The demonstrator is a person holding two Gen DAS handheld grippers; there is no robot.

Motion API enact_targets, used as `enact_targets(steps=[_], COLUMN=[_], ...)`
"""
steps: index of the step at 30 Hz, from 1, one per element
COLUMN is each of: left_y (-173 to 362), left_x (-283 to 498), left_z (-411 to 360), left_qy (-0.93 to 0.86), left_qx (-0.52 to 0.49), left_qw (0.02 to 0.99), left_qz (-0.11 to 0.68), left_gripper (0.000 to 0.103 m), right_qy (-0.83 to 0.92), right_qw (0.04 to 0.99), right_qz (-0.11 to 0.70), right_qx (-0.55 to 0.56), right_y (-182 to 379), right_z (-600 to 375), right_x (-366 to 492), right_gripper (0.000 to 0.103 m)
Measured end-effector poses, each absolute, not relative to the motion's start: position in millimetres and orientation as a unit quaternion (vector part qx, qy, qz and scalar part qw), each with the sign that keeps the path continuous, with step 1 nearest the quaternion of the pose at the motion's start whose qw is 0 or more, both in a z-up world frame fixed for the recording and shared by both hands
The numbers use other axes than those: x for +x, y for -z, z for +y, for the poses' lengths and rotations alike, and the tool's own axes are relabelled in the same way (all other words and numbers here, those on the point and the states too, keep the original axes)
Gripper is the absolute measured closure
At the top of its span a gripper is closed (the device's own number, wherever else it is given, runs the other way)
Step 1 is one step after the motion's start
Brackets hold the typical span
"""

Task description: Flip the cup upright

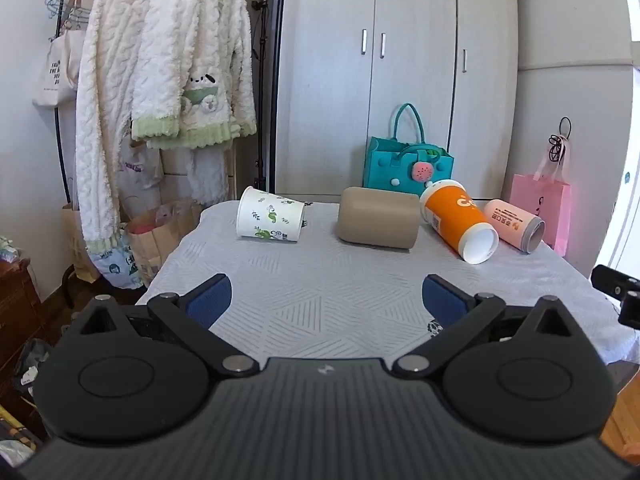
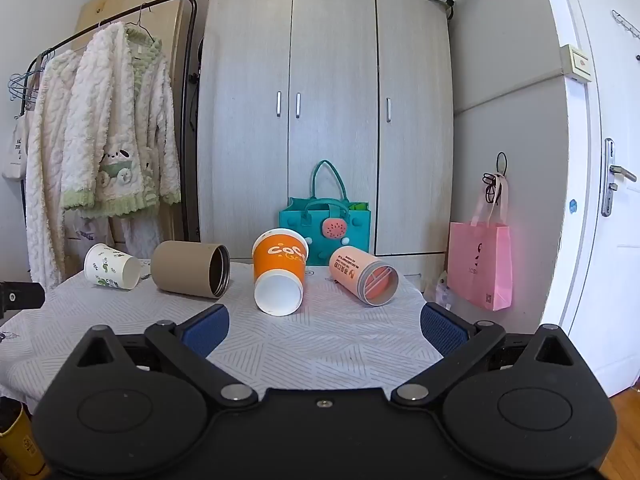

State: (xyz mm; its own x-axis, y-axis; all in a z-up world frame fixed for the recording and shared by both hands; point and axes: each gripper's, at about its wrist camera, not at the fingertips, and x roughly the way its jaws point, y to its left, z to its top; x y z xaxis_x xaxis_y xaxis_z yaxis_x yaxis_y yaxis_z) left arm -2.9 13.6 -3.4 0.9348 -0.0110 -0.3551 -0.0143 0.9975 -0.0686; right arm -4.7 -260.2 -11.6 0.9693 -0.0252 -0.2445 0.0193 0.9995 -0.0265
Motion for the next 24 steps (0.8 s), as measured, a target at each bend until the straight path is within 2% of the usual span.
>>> enact_targets(steps=[24], left_y=[6.5], left_x=[-2.8], left_z=[12.4], left_qy=[-0.002], left_qx=[-0.038], left_qw=[0.981], left_qz=[0.19], left_gripper=[0.0], right_qy=[0.023], right_qw=[0.99], right_qz=[0.137], right_qx=[-0.005], right_y=[19.2], right_z=[-266.1], right_x=[3.6], right_gripper=[0.0])
